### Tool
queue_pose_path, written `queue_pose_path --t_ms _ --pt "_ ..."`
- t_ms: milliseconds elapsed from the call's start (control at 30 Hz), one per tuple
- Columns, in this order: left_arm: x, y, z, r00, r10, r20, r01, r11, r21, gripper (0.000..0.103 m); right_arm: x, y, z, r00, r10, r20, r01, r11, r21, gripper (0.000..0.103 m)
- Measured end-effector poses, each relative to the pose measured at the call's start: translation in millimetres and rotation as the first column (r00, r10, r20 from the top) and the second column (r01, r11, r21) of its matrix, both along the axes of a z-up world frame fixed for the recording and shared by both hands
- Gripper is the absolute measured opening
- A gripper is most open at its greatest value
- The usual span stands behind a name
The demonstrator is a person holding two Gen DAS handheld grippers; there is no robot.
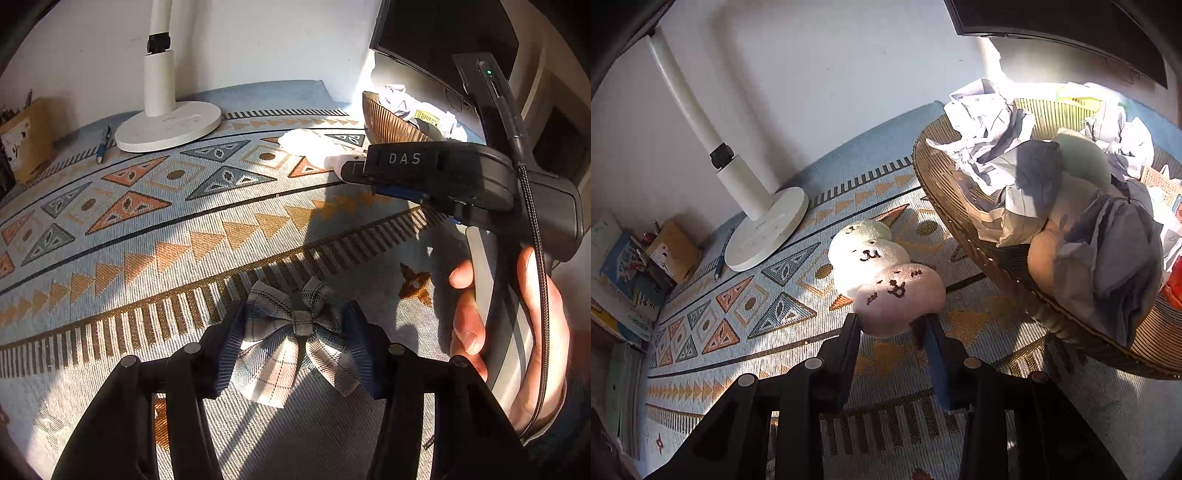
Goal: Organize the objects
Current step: 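Grasp the plaid bow with the left tool while the right tool grasps the stacked plush toys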
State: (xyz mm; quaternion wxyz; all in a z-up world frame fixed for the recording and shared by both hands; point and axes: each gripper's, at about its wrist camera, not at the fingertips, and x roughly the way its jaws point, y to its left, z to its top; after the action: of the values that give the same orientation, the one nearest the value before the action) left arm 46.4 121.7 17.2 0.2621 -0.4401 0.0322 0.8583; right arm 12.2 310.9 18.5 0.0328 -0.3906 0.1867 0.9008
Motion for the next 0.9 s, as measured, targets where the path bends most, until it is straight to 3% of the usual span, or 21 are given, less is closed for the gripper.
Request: queue_pose_path --t_ms 233,333,400,433,467,500,633,900 --pt "-6.0 -38.6 3.1 0.995 0.096 -0.037 -0.097 0.995 -0.015 0.050 65.9 -24.3 4.4 0.999 0.045 0.011 -0.045 0.999 -0.008 0.034" --pt "-9.9 -55.5 1.6 0.989 0.145 -0.040 -0.145 0.989 -0.006 0.050 82.4 -37.8 0.4 0.990 0.132 0.040 -0.131 0.991 -0.015 0.034" --pt "-14.4 -64.3 -1.7 0.987 0.163 -0.005 -0.163 0.987 0.020 0.050 93.5 -46.8 0.9 0.980 0.193 0.051 -0.194 0.981 0.029 0.040" --pt "-16.4 -67.1 -3.1 0.986 0.167 0.009 -0.167 0.985 0.037 0.050 97.8 -49.6 2.2 0.978 0.204 0.051 -0.207 0.976 0.070 0.055" --pt "-17.1 -69.1 -2.9 0.985 0.173 0.011 -0.173 0.984 0.050 0.050 102.1 -50.1 3.4 0.978 0.205 0.046 -0.209 0.971 0.111 0.076" --pt "-16.9 -70.4 -2.4 0.984 0.178 0.007 -0.178 0.982 0.058 0.050 104.0 -49.2 5.4 0.980 0.197 0.034 -0.200 0.969 0.147 0.082" --pt "-14.7 -69.7 -2.9 0.985 0.171 0.003 -0.171 0.984 0.060 0.050 96.8 -47.9 13.4 0.971 0.239 0.010 -0.237 0.954 0.181 0.082" --pt "-12.9 -67.7 -3.6 0.986 0.169 -0.012 -0.168 0.985 0.038 0.051 42.3 -60.1 -1.8 0.978 0.204 0.042 -0.208 0.938 0.277 0.082"
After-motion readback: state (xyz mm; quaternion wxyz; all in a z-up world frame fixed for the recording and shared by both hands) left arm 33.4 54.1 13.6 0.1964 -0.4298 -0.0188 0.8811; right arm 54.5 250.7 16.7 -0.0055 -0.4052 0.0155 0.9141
